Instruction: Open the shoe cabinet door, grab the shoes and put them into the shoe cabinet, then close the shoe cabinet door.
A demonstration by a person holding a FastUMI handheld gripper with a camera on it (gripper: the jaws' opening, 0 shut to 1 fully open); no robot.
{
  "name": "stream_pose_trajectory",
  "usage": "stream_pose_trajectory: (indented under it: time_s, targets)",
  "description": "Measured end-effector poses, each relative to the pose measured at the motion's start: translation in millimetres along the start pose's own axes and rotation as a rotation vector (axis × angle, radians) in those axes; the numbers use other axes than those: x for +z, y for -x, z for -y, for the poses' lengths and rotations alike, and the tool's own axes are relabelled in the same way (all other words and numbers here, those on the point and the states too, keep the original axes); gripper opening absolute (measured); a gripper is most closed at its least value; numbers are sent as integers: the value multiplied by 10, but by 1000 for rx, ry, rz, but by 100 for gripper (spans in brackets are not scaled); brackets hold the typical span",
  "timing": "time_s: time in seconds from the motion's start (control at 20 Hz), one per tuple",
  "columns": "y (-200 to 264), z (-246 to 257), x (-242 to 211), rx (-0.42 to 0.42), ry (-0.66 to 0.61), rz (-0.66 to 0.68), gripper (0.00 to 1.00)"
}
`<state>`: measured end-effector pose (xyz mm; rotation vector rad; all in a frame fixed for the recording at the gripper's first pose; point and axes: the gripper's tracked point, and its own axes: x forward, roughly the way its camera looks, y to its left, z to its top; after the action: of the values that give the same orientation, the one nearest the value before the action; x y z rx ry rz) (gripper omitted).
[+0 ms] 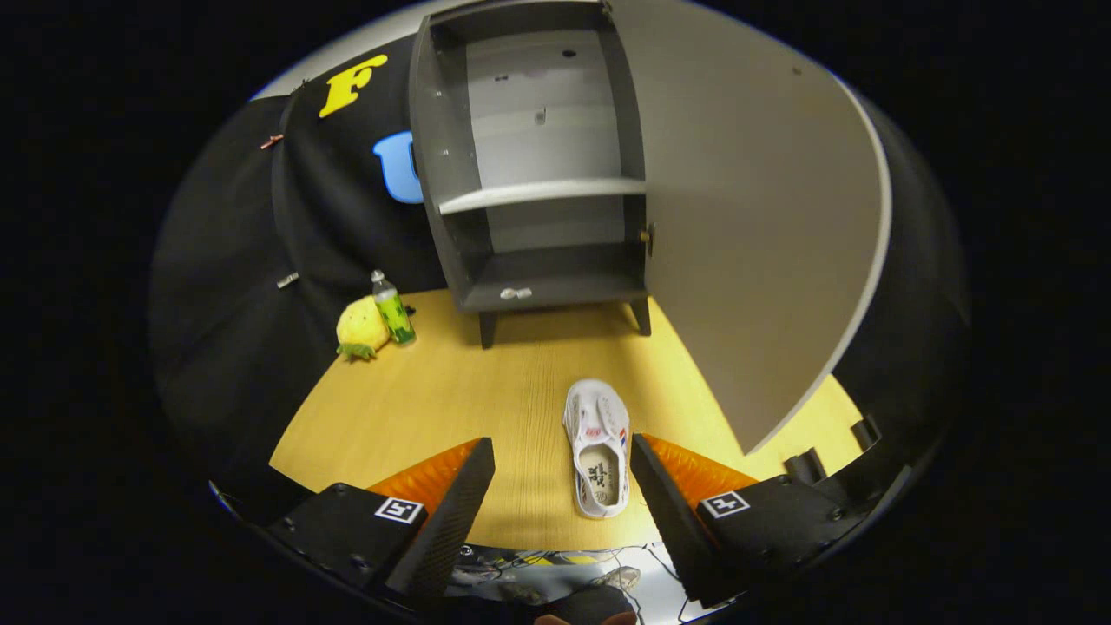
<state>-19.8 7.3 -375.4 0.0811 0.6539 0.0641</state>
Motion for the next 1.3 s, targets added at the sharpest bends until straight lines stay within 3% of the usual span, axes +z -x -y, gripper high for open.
stream_pose_trajectory:
  time_s: [0.1,0.35,0.7,0.85,1.05,1.3]
  targets:
    - [-352,-27,-225,8,8,-53,97]
    - [-1109,91,-731,-34,10,-167,67]
    - [-1694,239,-712,-84,-3,-76,52]
    - [-1786,356,-621,-138,13,-11,49]
    - [-1859,269,-621,-85,-17,-21,10]
    - [-1635,335,-360,-72,-27,-6,9]
